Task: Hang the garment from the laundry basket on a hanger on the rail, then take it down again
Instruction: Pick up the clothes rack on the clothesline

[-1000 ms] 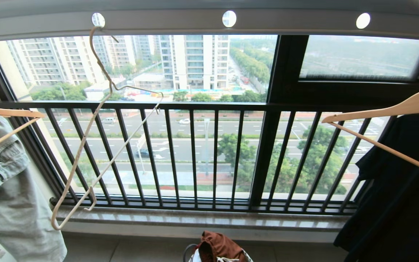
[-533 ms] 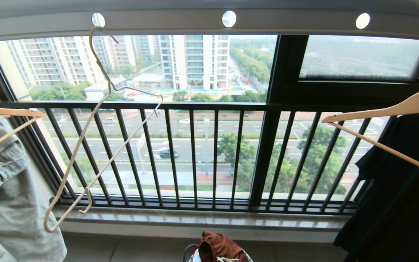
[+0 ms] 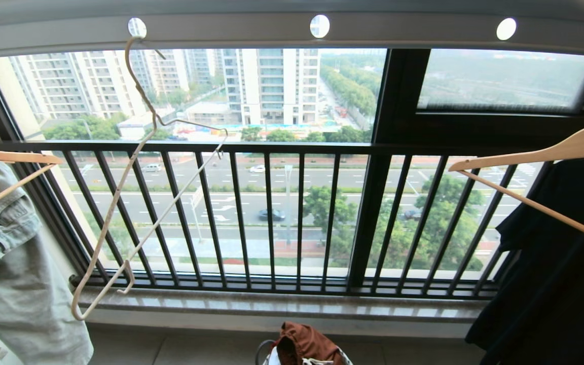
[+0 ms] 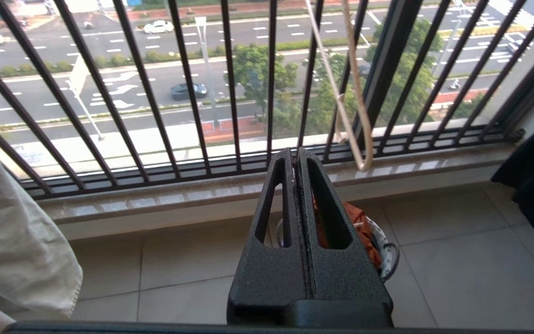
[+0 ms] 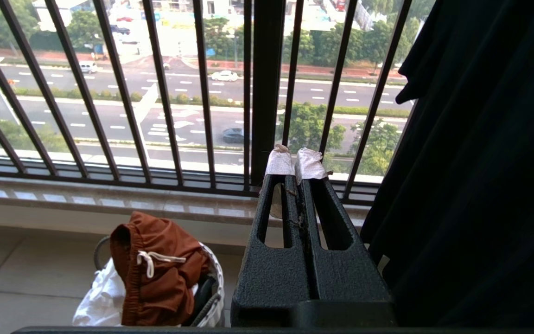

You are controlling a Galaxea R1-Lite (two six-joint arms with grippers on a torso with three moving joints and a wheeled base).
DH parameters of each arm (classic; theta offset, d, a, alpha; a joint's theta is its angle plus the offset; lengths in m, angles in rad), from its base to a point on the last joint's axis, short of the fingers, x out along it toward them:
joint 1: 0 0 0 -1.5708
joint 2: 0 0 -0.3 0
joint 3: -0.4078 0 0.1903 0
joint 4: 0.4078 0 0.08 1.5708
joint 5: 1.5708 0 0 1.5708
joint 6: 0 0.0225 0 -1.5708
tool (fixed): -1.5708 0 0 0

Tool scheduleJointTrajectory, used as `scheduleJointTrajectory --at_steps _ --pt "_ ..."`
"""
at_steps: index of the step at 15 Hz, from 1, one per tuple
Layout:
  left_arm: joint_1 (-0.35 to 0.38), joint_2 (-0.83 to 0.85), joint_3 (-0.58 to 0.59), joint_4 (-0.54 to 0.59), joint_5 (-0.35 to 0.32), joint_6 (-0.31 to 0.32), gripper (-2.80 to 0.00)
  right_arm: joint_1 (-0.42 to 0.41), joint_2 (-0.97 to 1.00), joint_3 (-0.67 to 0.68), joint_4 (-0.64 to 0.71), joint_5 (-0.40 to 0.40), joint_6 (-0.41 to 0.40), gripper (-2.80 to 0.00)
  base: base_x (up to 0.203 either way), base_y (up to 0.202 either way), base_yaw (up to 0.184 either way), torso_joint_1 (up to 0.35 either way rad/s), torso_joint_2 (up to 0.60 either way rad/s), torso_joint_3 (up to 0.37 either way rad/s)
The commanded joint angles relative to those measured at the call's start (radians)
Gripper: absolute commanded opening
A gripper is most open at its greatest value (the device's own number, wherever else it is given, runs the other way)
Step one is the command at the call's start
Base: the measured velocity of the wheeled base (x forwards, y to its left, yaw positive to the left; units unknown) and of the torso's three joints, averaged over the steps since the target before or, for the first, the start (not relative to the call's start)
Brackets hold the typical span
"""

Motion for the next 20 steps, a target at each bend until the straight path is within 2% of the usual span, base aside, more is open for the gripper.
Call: scheduleJointTrajectory --at_steps 1,4,6,9,10,16,18,20 --pt "-0.014 0.25 -0.259 0.174 -0.067 0.0 -2.8 0.0 0.001 0.0 0.0 0.0 -0.001 -2.8 0.0 0.0 0.0 0.0 0.0 0.0" --pt "-0.089 0.403 -0.472 0.322 -0.112 -0.003 -2.8 0.0 0.001 0.0 0.0 0.0 -0.001 -2.8 0.0 0.0 0.0 0.0 0.0 0.0" --pt "-0.117 0.459 -0.535 0.345 -0.114 -0.005 -2.8 0.0 0.001 0.0 0.0 0.0 -0.001 -2.8 0.0 0.0 0.0 0.0 0.0 0.0" --pt "-0.119 0.526 -0.617 0.409 -0.094 -0.014 -2.8 0.0 0.001 0.0 0.0 0.0 -0.001 -2.8 0.0 0.0 0.0 0.0 0.0 0.0" --pt "-0.119 0.538 -0.639 0.419 -0.091 -0.016 0.0 0.0 0.001 0.0 0.0 0.0 -0.001 -2.8 0.0 0.0 0.0 0.0 0.0 0.0" --pt "-0.149 0.604 -0.644 0.414 -0.053 -0.01 0.0 0.0 0.001 0.0 0.0 0.0 -0.001 -2.8 0.0 0.0 0.0 0.0 0.0 0.0" --pt "-0.186 0.645 -0.642 0.409 0.006 -0.011 0.0 0.0 0.001 0.0 0.0 0.0 -0.001 -2.8 0.0 0.0 0.0 0.0 0.0 0.0" --pt "-0.209 0.681 -0.611 0.325 0.054 -0.013 0.0 0.0 0.001 0.0 0.0 0.001 -0.001 -2.8 0.0 0.0 0.0 0.0 0.0 0.0"
